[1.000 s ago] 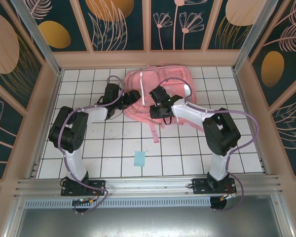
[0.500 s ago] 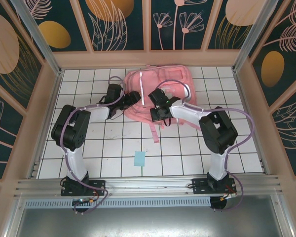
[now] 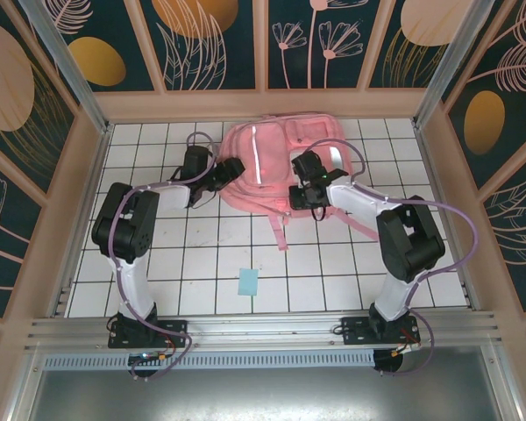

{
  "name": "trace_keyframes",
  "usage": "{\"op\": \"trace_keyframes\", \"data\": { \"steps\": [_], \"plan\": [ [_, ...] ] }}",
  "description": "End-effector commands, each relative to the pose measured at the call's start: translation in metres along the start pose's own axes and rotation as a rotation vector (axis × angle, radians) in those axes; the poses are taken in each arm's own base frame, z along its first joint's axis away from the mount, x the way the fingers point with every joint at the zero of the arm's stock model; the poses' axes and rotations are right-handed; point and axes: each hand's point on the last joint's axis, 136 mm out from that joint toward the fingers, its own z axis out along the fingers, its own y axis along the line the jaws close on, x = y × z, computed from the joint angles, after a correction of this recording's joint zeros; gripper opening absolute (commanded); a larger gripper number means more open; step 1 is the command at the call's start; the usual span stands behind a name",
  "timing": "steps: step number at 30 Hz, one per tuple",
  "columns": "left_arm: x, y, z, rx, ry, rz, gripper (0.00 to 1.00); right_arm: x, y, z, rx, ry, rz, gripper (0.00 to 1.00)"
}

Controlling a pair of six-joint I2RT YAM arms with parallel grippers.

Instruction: Pack books, pencil case, and school supplies into a backpack

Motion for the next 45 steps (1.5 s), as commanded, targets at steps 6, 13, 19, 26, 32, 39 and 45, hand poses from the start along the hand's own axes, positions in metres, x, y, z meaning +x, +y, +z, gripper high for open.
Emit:
{"op": "trace_keyframes", "data": {
  "steps": [6, 13, 19, 26, 32, 39, 45],
  "plan": [
    [-0.014, 0.012, -0.038, -0.067, -0.056, -0.030, 0.69, -0.078, 0.024, -0.048, -0.149, -0.205, 0.084, 0.53],
    [0.002, 0.008, -0.032, -0.043, -0.005, -0.022, 0.68, -0.127, 0.050, -0.026, -0.296, -0.254, 0.181, 0.51],
    [0.022, -0.003, -0.024, -0.008, 0.037, -0.018, 0.67, -0.131, 0.056, 0.006, -0.320, -0.237, 0.210, 0.44],
    [0.032, -0.005, -0.020, 0.011, 0.058, -0.032, 0.67, -0.118, 0.064, 0.046, -0.330, -0.154, 0.220, 0.33],
    [0.042, 0.005, -0.009, 0.001, 0.089, -0.034, 0.65, -0.119, 0.098, 0.047, -0.377, -0.150, 0.164, 0.31],
    [0.061, -0.005, 0.004, 0.068, 0.144, -0.043, 0.61, -0.115, 0.108, 0.058, -0.404, -0.114, 0.177, 0.31],
    [0.046, -0.016, -0.009, 0.001, 0.105, 0.084, 0.62, -0.123, 0.106, 0.040, -0.482, -0.129, 0.276, 0.00]
  ]
}}
